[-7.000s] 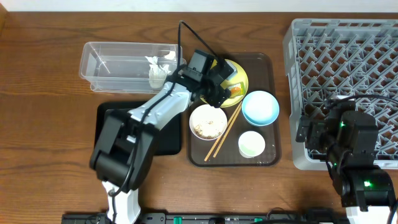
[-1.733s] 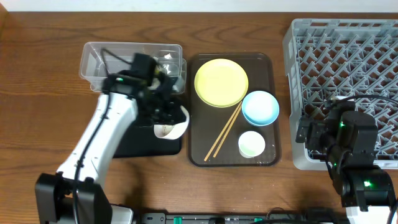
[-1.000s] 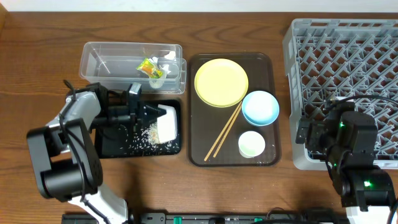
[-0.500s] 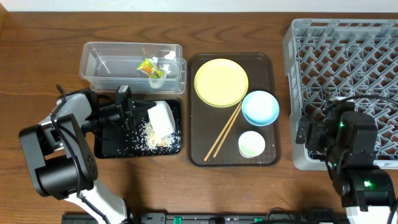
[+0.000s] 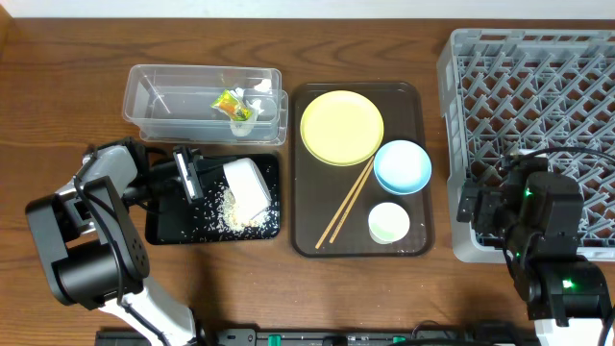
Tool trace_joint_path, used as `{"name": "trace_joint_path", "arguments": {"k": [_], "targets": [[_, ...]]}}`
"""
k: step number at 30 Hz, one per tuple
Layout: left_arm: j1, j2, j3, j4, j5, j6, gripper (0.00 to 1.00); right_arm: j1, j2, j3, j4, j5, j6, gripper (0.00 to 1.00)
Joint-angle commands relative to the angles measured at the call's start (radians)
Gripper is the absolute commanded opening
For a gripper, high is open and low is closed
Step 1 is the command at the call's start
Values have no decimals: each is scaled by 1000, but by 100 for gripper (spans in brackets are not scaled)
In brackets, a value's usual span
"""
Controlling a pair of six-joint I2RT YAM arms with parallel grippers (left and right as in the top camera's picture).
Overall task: Sort waste into correct bins and load items into the dishwasher rack
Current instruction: 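Lift the pink bowl and tip the rice onto the black tray, then place the empty pink bowl onto the yellow plate with the left gripper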
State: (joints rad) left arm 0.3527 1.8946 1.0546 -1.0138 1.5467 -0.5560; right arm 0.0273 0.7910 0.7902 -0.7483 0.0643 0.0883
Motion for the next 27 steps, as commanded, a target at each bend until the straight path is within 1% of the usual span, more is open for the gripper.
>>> {"name": "trace_joint_path", "arguments": {"k": [1,3,4,9,11,12,16,19,24,27], "targets": [[6,1,-3,-1,26,-41,6,6,-3,18,-4,7,11,99],[6,0,-3,10,26,11,6,6,-3,18,-4,7,12,99],[6,0,-2,9,26,60,6,6,-3,18,-4,7,12,99],[-9,-16,-3,-33,26,365,6,6,-3,18,-3,7,11,99],[-24,-37,-3,-37,14,439,6,6,-3,18,-3,7,11,99],[-33,-51,-2,-37,-13,458,6,6,-3,18,-3,7,11,99],[-103,-130,22,-36,-257,485,6,6,-3,18,-3,7,12,99],[-187,-216,39,10,-415,484,6,6,-3,18,-3,7,12,99],[-356,-357,57,165,-565,433,6,6,6,18,-1,7,11,99],[-475,-430,58,289,-688,386,6,6,14,18,-1,7,12,99]]}}
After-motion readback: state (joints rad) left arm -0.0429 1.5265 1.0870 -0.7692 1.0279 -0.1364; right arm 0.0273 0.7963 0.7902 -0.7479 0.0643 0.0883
